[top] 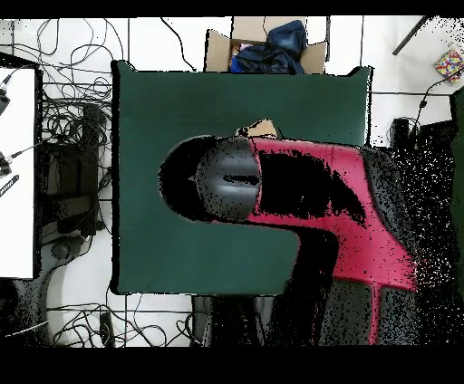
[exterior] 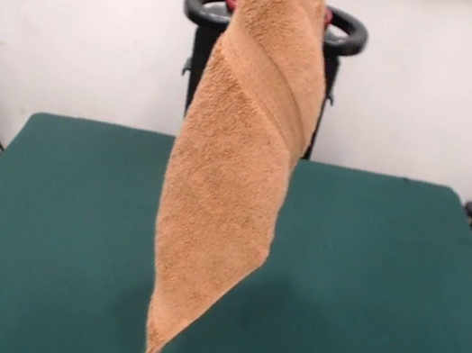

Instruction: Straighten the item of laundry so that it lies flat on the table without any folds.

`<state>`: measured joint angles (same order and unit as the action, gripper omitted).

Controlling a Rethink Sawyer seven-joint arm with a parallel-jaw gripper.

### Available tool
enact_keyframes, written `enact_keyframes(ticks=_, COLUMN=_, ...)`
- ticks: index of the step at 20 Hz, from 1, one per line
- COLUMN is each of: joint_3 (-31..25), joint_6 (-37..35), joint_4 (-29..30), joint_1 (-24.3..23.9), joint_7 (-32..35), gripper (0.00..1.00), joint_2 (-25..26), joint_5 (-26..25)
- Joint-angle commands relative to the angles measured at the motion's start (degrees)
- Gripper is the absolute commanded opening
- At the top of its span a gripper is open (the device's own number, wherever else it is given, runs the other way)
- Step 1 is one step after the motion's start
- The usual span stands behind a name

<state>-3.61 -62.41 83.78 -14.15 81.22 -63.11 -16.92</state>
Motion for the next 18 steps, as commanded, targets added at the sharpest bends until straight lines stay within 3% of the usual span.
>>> enact_keyframes(ticks=1, joint_3=-7.33, joint_6=3.56, joint_4=1.1, joint_1=-3.67, joint_7=-14.21, gripper=0.0, joint_2=3.85, joint_5=-2.51)
enact_keyframes(ticks=6, joint_3=-8.48, joint_6=3.4, joint_4=0.19, joint_1=-5.29, joint_7=-15.53, gripper=0.0, joint_2=4.11, joint_5=-4.21)
enact_keyframes(ticks=18, joint_3=-10.66, joint_6=4.99, joint_4=4.13, joint_1=-12.31, joint_7=-21.04, gripper=0.0, joint_2=2.11, joint_5=-4.36)
